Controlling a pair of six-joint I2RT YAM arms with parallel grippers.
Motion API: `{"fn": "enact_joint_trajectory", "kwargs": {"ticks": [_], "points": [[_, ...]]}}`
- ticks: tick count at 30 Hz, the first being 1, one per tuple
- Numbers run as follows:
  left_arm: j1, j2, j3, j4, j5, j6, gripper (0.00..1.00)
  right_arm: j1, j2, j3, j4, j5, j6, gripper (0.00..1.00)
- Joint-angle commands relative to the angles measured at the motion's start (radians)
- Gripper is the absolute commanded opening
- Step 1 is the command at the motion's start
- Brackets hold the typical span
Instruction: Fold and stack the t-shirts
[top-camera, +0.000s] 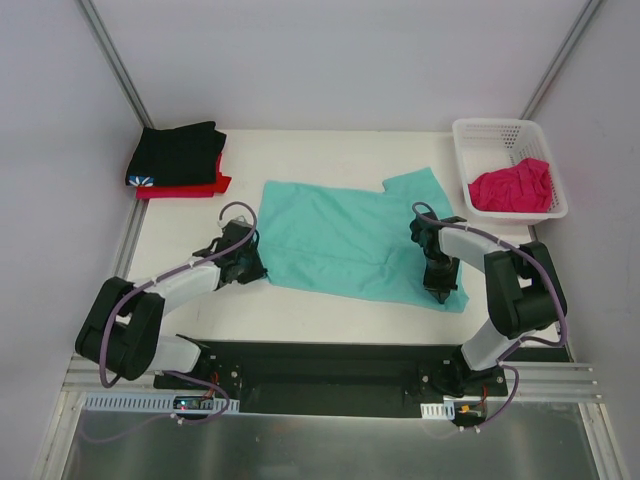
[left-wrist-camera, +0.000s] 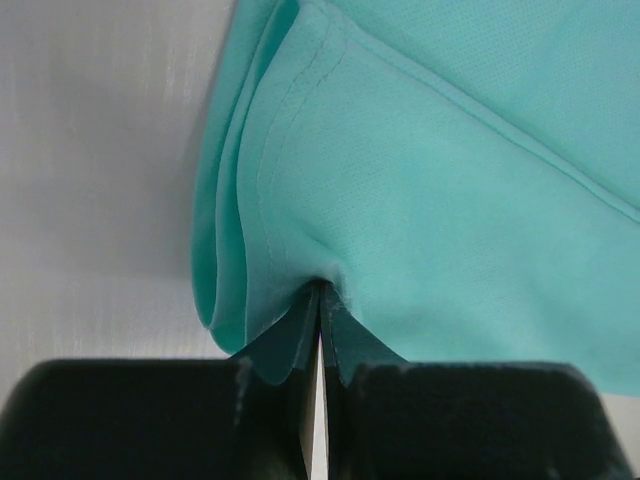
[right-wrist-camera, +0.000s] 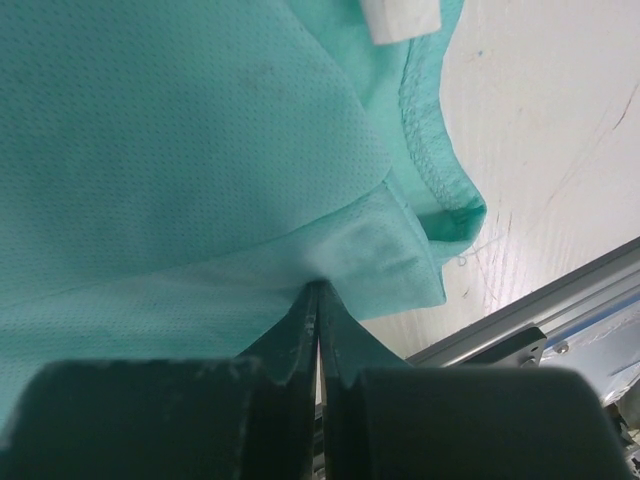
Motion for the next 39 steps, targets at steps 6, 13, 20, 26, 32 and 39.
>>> {"fn": "enact_joint_trajectory", "kwargs": {"ticks": [6,13,20,26,32,39], "points": [[0.021,-0.197,-0.128,-0.141,-0.024,-0.018,0.00,-0.023,-0.003,-0.007,0.008,-0.011,-0.012,0.01],[0.023,-0.399,-0.142,-0.290,-0.073,-0.043,0.00,-0.037,0.002,0.002,0.005,-0.003,-0.024,0.01],[0.021,-0.400,-0.062,-0.355,-0.058,-0.018,0.00,-0.037,-0.012,0.031,-0.032,0.012,-0.025,0.01],[0.021,-0.296,0.039,-0.320,-0.035,-0.004,0.00,-0.028,-0.118,0.098,-0.079,-0.014,-0.018,0.02],[0.014,-0.134,0.140,-0.239,-0.007,0.014,0.00,-0.014,-0.146,0.155,-0.079,-0.025,-0.029,0.08],[-0.005,0.025,0.128,-0.110,0.037,-0.003,0.00,-0.014,-0.035,0.146,0.019,-0.066,-0.043,0.08]]}}
